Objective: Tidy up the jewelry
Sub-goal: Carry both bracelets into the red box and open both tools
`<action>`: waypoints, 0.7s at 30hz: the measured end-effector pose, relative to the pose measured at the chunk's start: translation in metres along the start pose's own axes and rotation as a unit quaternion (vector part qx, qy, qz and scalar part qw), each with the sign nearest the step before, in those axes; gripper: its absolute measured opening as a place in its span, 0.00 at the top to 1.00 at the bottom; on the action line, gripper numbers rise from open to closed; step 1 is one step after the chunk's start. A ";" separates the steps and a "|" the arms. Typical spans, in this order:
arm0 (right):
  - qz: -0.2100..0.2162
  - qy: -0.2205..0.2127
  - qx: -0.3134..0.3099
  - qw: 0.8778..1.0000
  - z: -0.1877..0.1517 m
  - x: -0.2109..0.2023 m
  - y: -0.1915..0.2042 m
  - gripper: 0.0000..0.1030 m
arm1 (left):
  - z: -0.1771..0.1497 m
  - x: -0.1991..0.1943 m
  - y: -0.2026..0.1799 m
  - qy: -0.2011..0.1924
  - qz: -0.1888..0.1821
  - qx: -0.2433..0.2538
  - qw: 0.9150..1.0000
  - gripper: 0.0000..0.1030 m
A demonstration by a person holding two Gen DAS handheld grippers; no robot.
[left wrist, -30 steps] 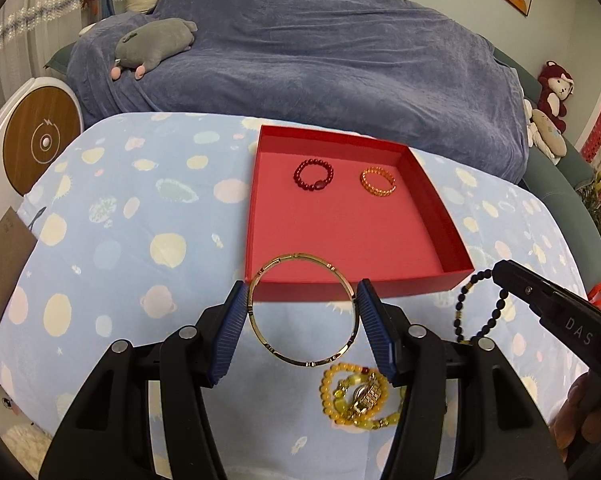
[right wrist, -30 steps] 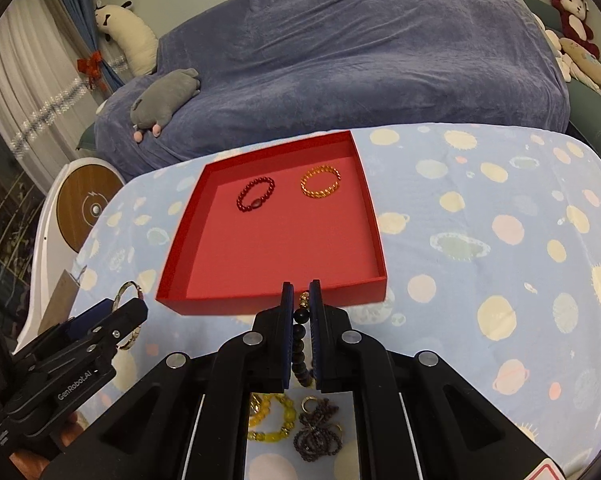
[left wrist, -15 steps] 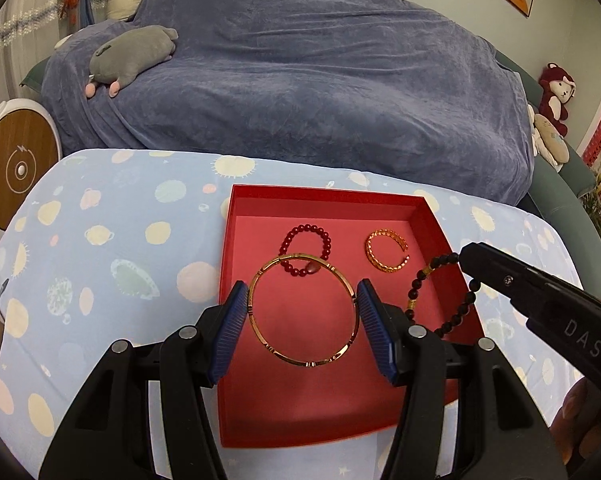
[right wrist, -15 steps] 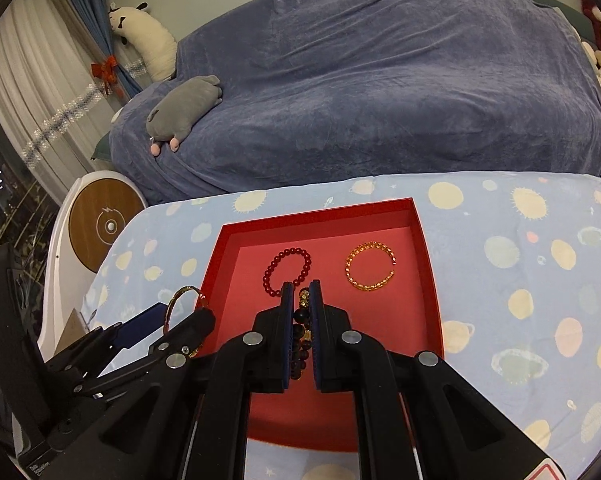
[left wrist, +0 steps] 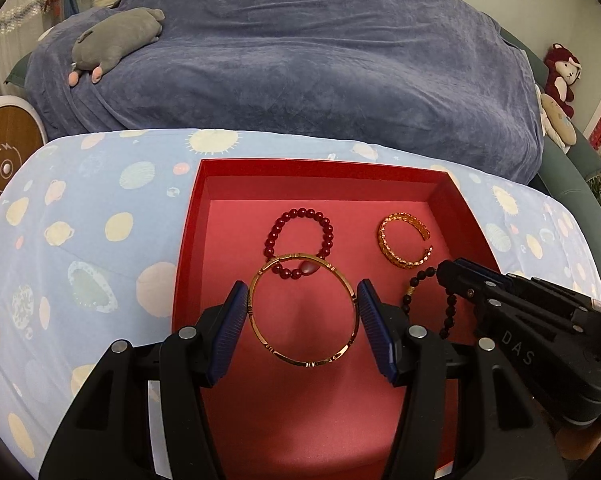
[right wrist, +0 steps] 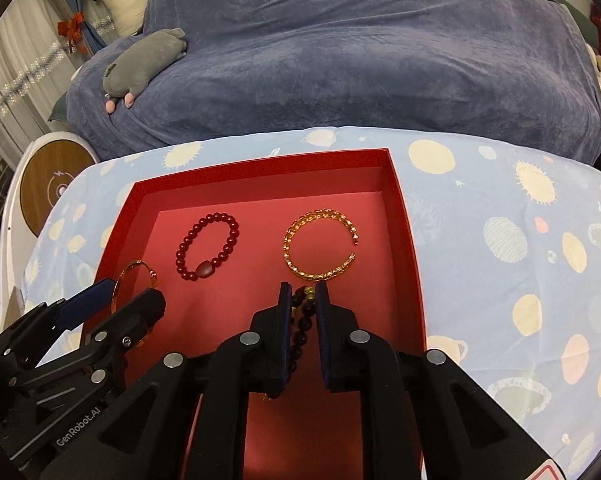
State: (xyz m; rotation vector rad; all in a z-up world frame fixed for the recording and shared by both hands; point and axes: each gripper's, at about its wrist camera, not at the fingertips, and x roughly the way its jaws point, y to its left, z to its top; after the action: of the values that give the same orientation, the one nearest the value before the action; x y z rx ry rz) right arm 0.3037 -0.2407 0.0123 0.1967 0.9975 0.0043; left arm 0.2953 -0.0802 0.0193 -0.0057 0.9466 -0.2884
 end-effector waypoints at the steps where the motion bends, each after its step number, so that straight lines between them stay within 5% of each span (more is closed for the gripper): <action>1: -0.005 -0.005 -0.004 1.000 0.000 -0.003 0.000 0.81 | 0.000 0.001 0.000 0.000 0.002 0.000 1.000 0.48; 5: -0.018 -0.030 -0.005 0.999 -0.005 -0.020 -0.002 0.66 | -0.003 -0.006 -0.003 -0.016 0.019 0.010 1.000 0.38; 21: -0.013 -0.056 0.019 0.998 -0.049 -0.085 -0.013 0.65 | -0.027 -0.057 0.000 -0.033 0.023 -0.001 0.999 0.38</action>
State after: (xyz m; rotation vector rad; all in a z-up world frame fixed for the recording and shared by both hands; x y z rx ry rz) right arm 0.2155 -0.2530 0.0548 0.2175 0.8889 -0.0485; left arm 0.2423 -0.0629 0.0489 0.0051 0.8808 -0.2432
